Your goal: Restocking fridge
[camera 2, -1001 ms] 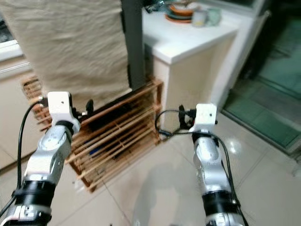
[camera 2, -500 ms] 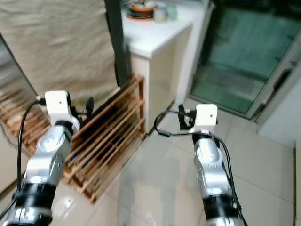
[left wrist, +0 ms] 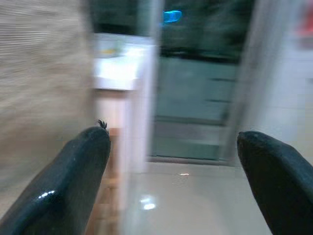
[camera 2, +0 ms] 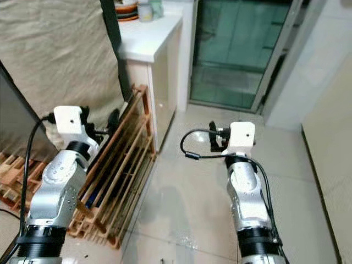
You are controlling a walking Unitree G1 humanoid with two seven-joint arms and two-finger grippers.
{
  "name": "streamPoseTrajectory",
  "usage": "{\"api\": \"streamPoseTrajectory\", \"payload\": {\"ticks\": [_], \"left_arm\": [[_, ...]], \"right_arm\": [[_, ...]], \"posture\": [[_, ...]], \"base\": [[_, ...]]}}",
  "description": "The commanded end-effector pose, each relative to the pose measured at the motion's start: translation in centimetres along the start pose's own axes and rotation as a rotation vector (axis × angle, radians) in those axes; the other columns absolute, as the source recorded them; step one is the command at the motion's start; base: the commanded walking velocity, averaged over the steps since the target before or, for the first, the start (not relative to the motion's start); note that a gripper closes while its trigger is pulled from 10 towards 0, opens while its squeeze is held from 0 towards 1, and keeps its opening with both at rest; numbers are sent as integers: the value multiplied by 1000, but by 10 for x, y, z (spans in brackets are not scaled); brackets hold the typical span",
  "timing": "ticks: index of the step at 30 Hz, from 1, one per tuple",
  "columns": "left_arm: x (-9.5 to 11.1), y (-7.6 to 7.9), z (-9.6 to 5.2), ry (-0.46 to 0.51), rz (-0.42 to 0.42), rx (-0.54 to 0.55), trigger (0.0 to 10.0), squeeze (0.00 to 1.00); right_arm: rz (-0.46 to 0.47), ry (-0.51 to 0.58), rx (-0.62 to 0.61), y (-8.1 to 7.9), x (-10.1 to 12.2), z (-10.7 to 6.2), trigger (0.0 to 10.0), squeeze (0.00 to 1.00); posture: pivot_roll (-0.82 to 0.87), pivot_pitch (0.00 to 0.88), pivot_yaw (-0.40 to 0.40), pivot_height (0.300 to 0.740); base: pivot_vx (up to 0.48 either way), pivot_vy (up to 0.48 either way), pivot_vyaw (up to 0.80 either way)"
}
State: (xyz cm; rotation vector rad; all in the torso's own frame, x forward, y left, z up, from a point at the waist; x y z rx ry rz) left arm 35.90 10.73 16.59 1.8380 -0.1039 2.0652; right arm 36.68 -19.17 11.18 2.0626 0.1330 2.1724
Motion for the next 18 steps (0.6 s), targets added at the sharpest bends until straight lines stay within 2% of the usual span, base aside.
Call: {"api": "streamPoseTrajectory", "payload": {"ticks": [1,3,4,6,7,9,11,13,15,16,17,18], "left_arm": [[-12,2,-9,-74,28,-62,10000,0],[-15,4,-11,-92,42,-83,10000,0],[-16,-4,-10,-98,100,-50,10000,0],[-10,-14,-10,-92,115,-39,10000,0],[-10,-14,-10,-92,115,-39,10000,0],[0,-11,-14,-98,154,-147,10000,0],[2,-11,-15,-101,168,-170,10000,0],[8,-17,-13,-96,168,-168,10000,0],[20,-30,-10,-77,163,-128,10000,0],[20,-30,-10,-77,163,-128,10000,0],[29,-40,-7,-49,173,-75,10000,0],[36,-52,-4,-24,137,-13,10000,0]], "right_arm": [[9,19,16,-6,6,2,10000,0],[8,18,16,-6,5,2,10000,0],[7,18,18,-6,5,2,10000,0],[1,17,26,-6,5,2,10000,0],[1,17,26,-6,5,2,10000,0],[-2,16,31,-7,4,3,10000,0],[-3,16,32,-7,4,3,10000,0],[-2,16,34,-7,4,4,10000,0],[0,18,39,-9,5,5,10000,0],[0,18,39,-9,5,5,10000,0],[0,18,41,-9,6,6,10000,0],[3,19,40,-9,6,8,10000,0]], "posture": [[-47,0,49,740],[-47,0,49,740],[-45,0,46,740],[-44,0,46,740],[-44,0,46,740],[-35,0,39,740],[-32,0,38,740],[-31,0,37,740],[-27,0,36,740],[-27,0,36,740],[-25,0,38,740],[-25,0,38,740]], "base": [[0,0,0],[0,0,0],[0,0,0],[0,0,0],[0,0,0],[0,0,0],[0,0,0],[0,0,0],[0,0,0],[0,0,0],[0,0,0],[0,0,0]]}}
Point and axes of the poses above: a point about 5 cm out from each wrist's last joint towards the gripper, its own z axis pointing out of the wrist towards the gripper, its own x axis along the axis of the wrist's last joint, y = z × x, the point moved 6 cm from there along z, pointing out of the wrist towards the gripper, and after that the axes turned 7 degrees about -z, right-handed, at the moved point
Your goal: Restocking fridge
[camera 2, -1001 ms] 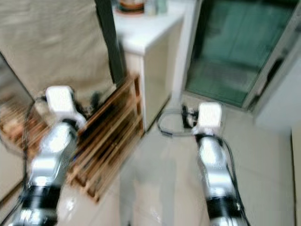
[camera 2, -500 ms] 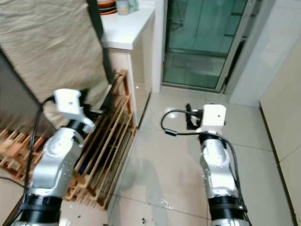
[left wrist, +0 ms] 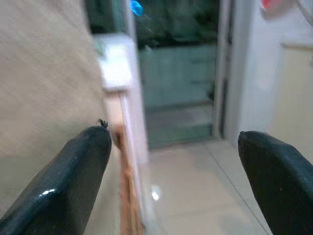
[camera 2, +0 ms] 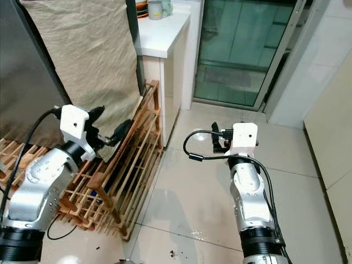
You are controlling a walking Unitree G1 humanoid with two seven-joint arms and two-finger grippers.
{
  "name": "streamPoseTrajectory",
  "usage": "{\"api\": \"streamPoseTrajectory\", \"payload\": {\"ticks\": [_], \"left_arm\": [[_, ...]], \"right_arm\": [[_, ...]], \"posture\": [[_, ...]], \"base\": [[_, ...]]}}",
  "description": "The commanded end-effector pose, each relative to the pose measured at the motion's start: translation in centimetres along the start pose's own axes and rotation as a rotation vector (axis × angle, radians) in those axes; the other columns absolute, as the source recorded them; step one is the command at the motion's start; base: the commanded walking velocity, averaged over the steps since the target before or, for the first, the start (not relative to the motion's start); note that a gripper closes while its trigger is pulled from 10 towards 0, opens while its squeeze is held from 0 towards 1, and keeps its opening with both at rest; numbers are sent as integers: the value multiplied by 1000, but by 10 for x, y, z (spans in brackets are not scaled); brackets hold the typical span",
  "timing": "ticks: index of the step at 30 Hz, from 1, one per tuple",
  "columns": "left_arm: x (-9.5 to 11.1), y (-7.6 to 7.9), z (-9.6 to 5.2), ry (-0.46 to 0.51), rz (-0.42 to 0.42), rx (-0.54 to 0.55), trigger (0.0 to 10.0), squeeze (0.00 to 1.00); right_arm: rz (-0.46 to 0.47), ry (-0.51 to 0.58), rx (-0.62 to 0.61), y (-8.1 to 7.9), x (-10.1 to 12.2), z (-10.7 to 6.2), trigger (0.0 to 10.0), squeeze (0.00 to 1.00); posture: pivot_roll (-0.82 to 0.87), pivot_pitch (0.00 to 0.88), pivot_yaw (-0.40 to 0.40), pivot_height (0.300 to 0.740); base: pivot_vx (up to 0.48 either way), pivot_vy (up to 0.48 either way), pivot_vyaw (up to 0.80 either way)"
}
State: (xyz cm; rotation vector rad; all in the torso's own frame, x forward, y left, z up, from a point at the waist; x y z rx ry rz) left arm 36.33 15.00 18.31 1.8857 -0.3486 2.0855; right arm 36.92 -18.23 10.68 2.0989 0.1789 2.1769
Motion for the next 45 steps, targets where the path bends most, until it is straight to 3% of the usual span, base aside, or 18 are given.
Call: {"api": "streamPoseTrajectory", "payload": {"ticks": [1,2,5,8,9,13,15,18,19,20,27,31,34,42,45], "left_arm": [[9,-29,1,35,-27,140,10000,0],[8,-37,1,39,-41,186,10000,0],[6,-40,0,38,-77,207,10000,0],[1,-25,-5,29,-144,116,10000,0],[-4,-20,-13,11,-154,53,10000,0],[-15,-14,-24,-38,-146,-9,10000,0],[-25,-20,-32,-71,-134,13,10000,0],[-24,-39,-37,-59,-122,103,10000,0],[-24,-39,-37,-59,-122,103,10000,0],[-19,-47,-39,-42,-125,136,10000,0],[-2,-60,-54,-33,-78,131,10000,0],[6,-60,-49,-2,-91,153,10000,0],[5,-47,-38,11,-149,146,10000,0],[6,-29,-24,16,-176,144,10000,0],[4,-31,-21,11,-175,174,10000,0]], "right_arm": [[4,30,-5,2,10,7,10000,0],[6,30,-6,2,10,7,10000,0],[7,29,-7,2,9,8,10000,0],[3,19,-15,2,5,6,10000,0],[2,11,-23,5,2,4,10000,0],[1,2,-32,8,-1,3,10000,0],[-4,0,-31,9,-2,3,10000,0],[-11,1,-26,10,-2,4,10000,0],[-11,1,-26,10,-2,4,10000,0],[-13,3,-23,9,-1,5,10000,0],[-22,-9,-1,5,-5,5,10000,0],[-24,-10,12,2,-5,7,10000,0],[-21,-1,16,-1,-1,10,10000,0],[-19,1,21,-5,-3,9,10000,0],[-19,0,24,-6,-4,9,10000,0]], "posture": [[-25,0,40,740],[-25,0,39,740],[-25,0,39,740],[-27,0,52,740],[-27,0,52,740],[-25,0,51,740],[-21,0,46,740],[-15,0,37,740],[-15,0,37,740],[-13,0,35,740],[14,0,10,740],[20,0,4,740],[21,0,2,740],[19,0,7,740],[15,0,12,740]], "base": [[0,0,0],[0,0,0],[0,0,0],[0,0,0],[0,0,0],[0,0,0],[0,0,0],[0,0,0],[0,0,0],[0,0,0],[0,0,0],[0,0,0],[0,0,0],[0,0,0],[0,0,0]]}}
Point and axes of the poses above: a point about 5 cm out from each wrist's last joint towards the gripper, its own z axis pointing out of the wrist towards the gripper, its own x axis along the axis of the wrist's last joint, y = z × x, the point moved 6 cm from there along z, pointing out of the wrist towards the gripper, and after that the axes turned 7 degrees about -z, right-handed, at the moved point
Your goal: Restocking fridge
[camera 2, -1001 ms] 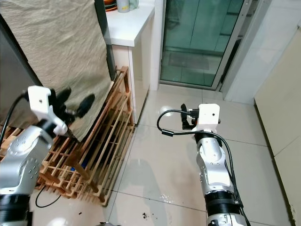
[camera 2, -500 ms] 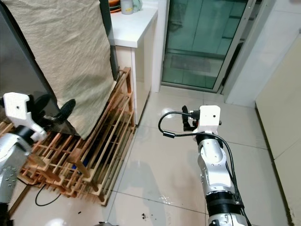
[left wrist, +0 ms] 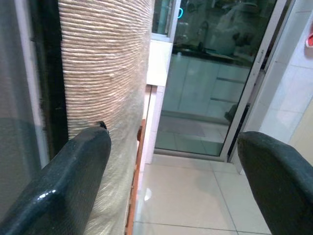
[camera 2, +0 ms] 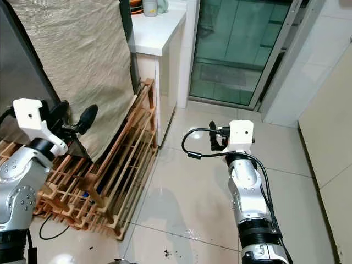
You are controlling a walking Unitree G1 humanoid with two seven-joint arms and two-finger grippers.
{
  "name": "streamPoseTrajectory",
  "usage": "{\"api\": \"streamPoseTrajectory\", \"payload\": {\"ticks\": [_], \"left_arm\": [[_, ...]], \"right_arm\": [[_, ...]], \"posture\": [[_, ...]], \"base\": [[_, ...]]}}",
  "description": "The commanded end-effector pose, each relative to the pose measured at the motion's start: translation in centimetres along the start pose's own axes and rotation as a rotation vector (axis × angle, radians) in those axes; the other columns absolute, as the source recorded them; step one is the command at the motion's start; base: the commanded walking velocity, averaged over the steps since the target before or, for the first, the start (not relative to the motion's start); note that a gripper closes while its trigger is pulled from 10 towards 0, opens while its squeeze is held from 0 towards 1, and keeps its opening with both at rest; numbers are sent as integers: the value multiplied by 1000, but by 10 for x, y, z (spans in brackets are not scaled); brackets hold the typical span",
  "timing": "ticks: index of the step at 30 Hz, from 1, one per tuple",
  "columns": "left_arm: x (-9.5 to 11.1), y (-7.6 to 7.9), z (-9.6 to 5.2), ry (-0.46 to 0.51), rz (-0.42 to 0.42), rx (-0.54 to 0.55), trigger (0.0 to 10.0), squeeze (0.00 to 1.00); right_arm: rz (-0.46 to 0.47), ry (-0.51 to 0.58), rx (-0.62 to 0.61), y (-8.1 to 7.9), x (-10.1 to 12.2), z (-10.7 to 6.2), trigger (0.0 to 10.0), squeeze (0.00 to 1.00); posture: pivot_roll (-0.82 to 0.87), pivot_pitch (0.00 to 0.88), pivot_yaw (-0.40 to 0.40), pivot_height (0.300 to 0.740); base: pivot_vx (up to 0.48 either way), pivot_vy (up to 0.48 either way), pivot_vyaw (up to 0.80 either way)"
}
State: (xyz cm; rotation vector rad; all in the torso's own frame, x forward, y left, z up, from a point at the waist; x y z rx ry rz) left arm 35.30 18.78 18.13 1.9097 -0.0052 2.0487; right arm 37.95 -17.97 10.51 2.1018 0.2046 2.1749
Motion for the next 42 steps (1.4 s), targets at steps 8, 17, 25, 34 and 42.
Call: {"api": "streamPoseTrajectory", "payload": {"ticks": [8,17,25,34,42], "left_arm": [[3,-4,5,-18,34,31,10000,0],[4,-31,-1,-10,122,162,10000,0],[15,-44,-4,14,93,201,10000,0],[22,-26,5,43,50,139,10000,0],[27,-14,12,52,-21,101,10000,0]], "right_arm": [[-7,2,-1,-1,-3,-2,10000,0],[-23,-8,-14,2,-6,-3,10000,0],[-34,-5,14,-1,-5,-4,10000,0],[-51,9,49,-8,0,0,10000,0],[-40,28,138,-29,11,8,10000,0]], "posture": [[6,0,25,740],[6,0,26,740],[10,0,10,740],[9,0,10,740],[5,0,17,740]], "base": [[0,0,0],[0,0,0],[0,0,0],[0,0,0],[0,0,0]]}}
Point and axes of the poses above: a point about 5 cm out from each wrist's last joint towards the gripper, its own z axis pointing out of the wrist towards the gripper, its own x axis along the axis of the wrist's last joint, y = z × x, the point moved 6 cm from there along z, pointing out of the wrist towards the gripper, and after that the axes turned 7 degrees about -z, right-handed, at the moved point
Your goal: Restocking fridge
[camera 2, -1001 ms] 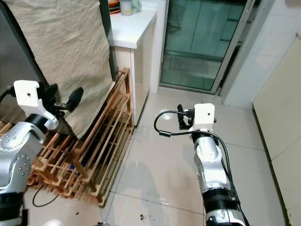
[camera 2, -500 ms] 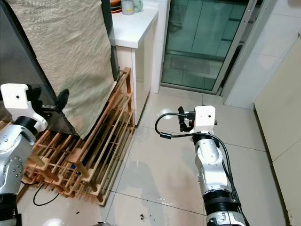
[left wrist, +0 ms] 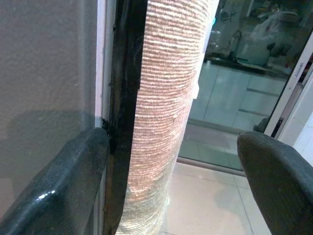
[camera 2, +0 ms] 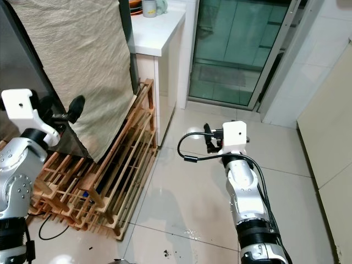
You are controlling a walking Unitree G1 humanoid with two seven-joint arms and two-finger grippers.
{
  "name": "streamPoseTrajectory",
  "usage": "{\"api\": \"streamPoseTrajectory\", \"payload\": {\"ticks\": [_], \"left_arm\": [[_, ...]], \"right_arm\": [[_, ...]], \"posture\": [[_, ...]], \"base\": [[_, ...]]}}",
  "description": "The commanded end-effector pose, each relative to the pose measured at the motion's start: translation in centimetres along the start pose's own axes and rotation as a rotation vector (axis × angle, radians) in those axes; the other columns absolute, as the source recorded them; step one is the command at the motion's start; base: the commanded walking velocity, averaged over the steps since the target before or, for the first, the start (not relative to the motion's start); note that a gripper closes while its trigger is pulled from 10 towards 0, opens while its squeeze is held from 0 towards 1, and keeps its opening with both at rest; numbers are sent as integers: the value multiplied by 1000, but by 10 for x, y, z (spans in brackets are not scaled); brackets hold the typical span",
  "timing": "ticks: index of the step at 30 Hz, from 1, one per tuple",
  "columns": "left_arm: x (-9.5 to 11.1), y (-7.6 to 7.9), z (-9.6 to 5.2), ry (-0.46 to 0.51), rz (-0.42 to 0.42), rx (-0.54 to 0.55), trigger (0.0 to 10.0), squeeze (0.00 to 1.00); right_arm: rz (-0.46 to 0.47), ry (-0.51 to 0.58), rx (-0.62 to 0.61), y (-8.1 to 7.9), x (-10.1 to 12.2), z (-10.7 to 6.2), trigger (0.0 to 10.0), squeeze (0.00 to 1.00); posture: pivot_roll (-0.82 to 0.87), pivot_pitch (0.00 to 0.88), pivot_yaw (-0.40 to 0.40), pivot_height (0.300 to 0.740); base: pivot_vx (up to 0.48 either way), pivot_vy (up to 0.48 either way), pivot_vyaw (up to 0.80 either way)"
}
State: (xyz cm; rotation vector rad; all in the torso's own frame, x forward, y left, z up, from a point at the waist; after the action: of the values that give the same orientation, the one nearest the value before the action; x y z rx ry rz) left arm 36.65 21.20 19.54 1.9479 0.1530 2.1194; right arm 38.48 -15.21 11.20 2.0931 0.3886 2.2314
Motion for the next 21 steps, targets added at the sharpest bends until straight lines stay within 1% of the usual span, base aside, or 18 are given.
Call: {"api": "streamPoseTrajectory", "payload": {"ticks": [1,3,5,7,8,9,10,12,16,17,18,19,21], "left_arm": [[6,12,6,18,-17,-27,10000,0],[4,13,9,19,-14,-16,10000,0],[4,12,11,19,-16,2,10000,0],[4,12,11,19,-16,2,10000,0],[-4,14,19,4,-25,39,10000,0],[-10,18,24,-6,-29,49,10000,0],[-10,18,24,-6,-29,49,10000,0],[-20,31,34,-29,-35,45,10000,0],[-35,52,52,-83,-53,30,10000,0],[-35,52,52,-83,-53,30,10000,0],[-38,66,59,-94,-52,-5,10000,0],[-38,66,59,-94,-52,-5,10000,0],[-41,84,66,-101,-69,-65,10000,0]], "right_arm": [[5,-15,86,-16,5,8,10000,0],[-4,-14,133,-24,9,11,10000,0],[-5,-8,155,-28,12,11,10000,0],[-5,-8,155,-28,12,11,10000,0],[-11,-1,211,-38,17,13,10000,0],[-13,2,238,-42,19,14,10000,0],[-13,2,238,-42,19,14,10000,0],[9,3,281,-49,24,14,10000,0],[116,-37,348,-61,27,16,10000,0],[116,-37,348,-61,27,16,10000,0],[126,-44,360,-64,29,18,10000,0],[126,-44,360,-64,29,18,10000,0],[118,-43,362,-65,30,19,10000,0]], "posture": [[1,0,18,740],[1,0,18,740],[1,0,18,740],[1,0,18,740],[-5,0,12,740],[-5,0,12,740],[-5,0,12,740],[-14,0,14,740],[-25,0,16,740],[-25,0,16,740],[-29,0,16,740],[-29,0,16,740],[-32,0,18,740]], "base": [[0,0,0],[0,0,0],[0,0,0],[0,0,0],[0,0,0],[0,0,0],[0,0,0],[0,0,0],[0,0,0],[0,0,0],[0,0,0],[0,0,0],[0,0,0]]}}
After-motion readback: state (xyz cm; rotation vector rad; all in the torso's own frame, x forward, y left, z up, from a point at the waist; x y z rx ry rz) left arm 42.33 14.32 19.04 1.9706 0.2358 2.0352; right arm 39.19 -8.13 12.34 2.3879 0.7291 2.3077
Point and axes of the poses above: a point about 5 cm out from each wrist's last joint towards the gripper, its own z axis pointing out of the wrist towards the gripper, its own x axis along the axis of the wrist's last joint, y = z × x, the point moved 6 cm from there along z, pointing out of the wrist towards the gripper, and after that the axes turned 7 degrees about -z, right-handed, at the moved point
